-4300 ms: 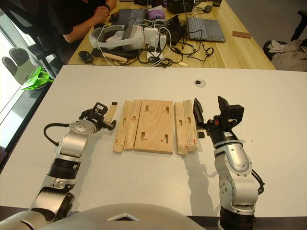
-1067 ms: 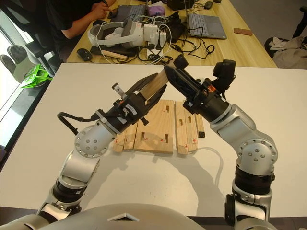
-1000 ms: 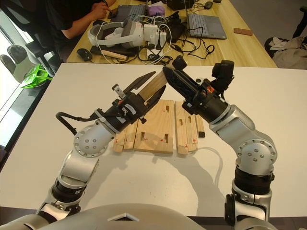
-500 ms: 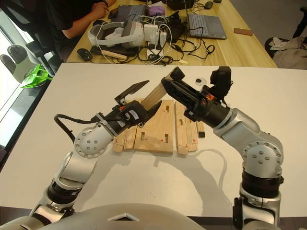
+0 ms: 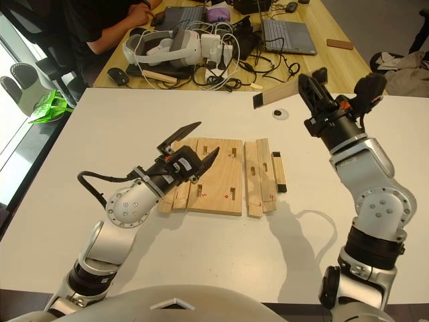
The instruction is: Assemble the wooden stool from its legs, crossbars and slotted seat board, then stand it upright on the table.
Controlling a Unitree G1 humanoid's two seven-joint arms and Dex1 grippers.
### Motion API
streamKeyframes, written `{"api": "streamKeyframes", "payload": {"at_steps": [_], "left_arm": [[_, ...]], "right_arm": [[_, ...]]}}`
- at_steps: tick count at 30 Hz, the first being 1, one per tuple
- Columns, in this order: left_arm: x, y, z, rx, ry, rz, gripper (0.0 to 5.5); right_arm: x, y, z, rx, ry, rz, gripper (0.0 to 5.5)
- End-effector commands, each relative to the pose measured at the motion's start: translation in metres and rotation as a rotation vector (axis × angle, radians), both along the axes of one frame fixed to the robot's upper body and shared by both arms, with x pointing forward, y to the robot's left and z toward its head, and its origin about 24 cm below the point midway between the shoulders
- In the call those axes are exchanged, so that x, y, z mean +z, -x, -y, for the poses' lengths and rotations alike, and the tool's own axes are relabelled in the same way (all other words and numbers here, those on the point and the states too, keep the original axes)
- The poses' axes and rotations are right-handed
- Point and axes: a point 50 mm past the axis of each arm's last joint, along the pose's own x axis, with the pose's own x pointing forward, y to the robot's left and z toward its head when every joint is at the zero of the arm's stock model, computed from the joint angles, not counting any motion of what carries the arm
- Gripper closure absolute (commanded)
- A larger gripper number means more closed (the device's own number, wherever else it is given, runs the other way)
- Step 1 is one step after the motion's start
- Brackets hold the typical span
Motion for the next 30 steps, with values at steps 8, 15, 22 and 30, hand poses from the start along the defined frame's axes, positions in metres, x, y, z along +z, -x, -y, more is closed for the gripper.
{"api": "streamKeyframes", "payload": {"at_steps": [8,15,22,30], "left_arm": [[0.007,-0.003,-0.003,0.263,0.289,-0.073,2.25],[0.007,-0.002,0.0,0.309,0.352,-0.098,2.25],[0.009,-0.004,-0.001,0.317,0.355,-0.09,2.25],[0.011,-0.005,0.001,0.313,0.351,-0.082,2.25]], "right_arm": [[-0.036,0.031,0.033,0.125,0.023,-0.346,5.11],[-0.046,0.02,0.039,0.03,0.023,-0.383,5.11],[-0.055,0.008,0.039,-0.066,0.024,-0.41,5.11],[-0.065,-0.01,0.042,-0.108,0.047,-0.415,5.11]]}}
